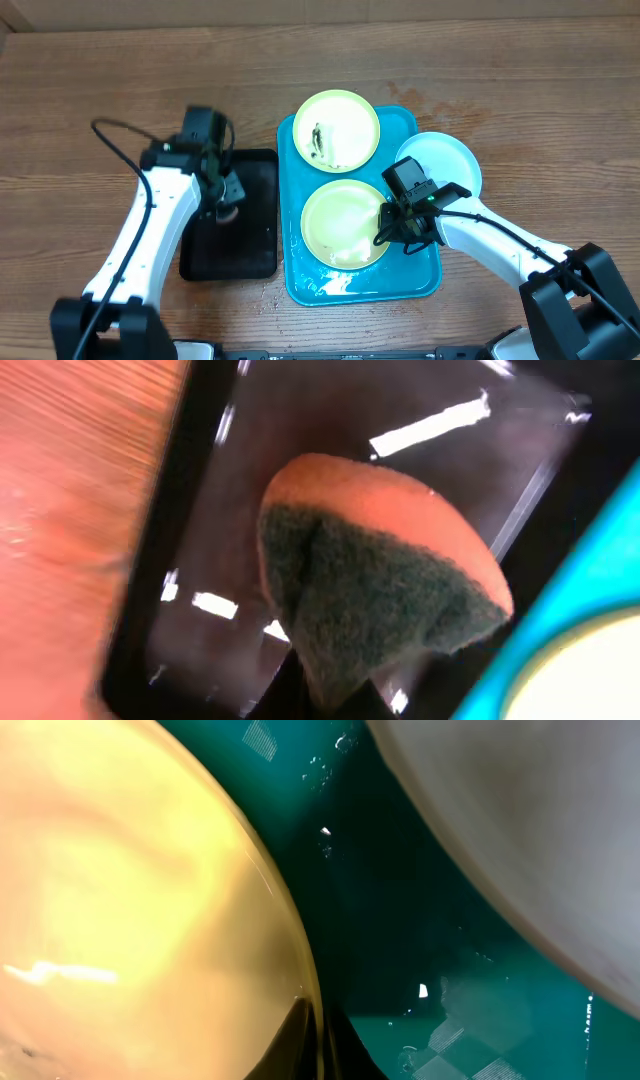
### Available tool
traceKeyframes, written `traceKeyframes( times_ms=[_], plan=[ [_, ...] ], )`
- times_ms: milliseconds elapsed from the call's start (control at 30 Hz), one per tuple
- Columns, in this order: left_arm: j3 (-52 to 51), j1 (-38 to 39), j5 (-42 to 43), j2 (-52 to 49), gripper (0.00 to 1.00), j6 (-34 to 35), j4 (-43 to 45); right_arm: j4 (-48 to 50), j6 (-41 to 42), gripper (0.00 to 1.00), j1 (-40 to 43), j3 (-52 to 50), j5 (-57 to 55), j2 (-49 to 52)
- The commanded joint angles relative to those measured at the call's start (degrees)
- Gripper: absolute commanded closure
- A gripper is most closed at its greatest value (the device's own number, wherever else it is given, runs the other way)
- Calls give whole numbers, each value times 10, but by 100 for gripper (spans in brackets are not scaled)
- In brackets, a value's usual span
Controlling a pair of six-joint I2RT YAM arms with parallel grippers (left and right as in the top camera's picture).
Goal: Clean dirty plates on tray and stack at the side
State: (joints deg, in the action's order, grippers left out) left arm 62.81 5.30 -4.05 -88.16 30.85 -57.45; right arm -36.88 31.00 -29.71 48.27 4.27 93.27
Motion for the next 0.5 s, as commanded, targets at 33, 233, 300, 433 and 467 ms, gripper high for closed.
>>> traceKeyframes(
  times_ms=[33, 233, 300, 433, 467],
  plan=[
    [-73, -14, 63, -3, 83, -29, 61, -27, -10, 96, 5, -5, -42, 8],
    [-31, -17, 66, 25, 47, -57, 18, -120, -55, 96, -8, 76, -74, -52],
    [-7, -17, 66, 48, 45, -64, -4, -148, -63, 96, -22, 111, -110, -70],
    [64, -24, 73, 114, 37, -65, -59, -172, -119, 96, -77, 202, -177, -89],
    [82, -28, 78, 129, 34, -65, -73, -169, -126, 96, -93, 218, -191, -89]
  ],
)
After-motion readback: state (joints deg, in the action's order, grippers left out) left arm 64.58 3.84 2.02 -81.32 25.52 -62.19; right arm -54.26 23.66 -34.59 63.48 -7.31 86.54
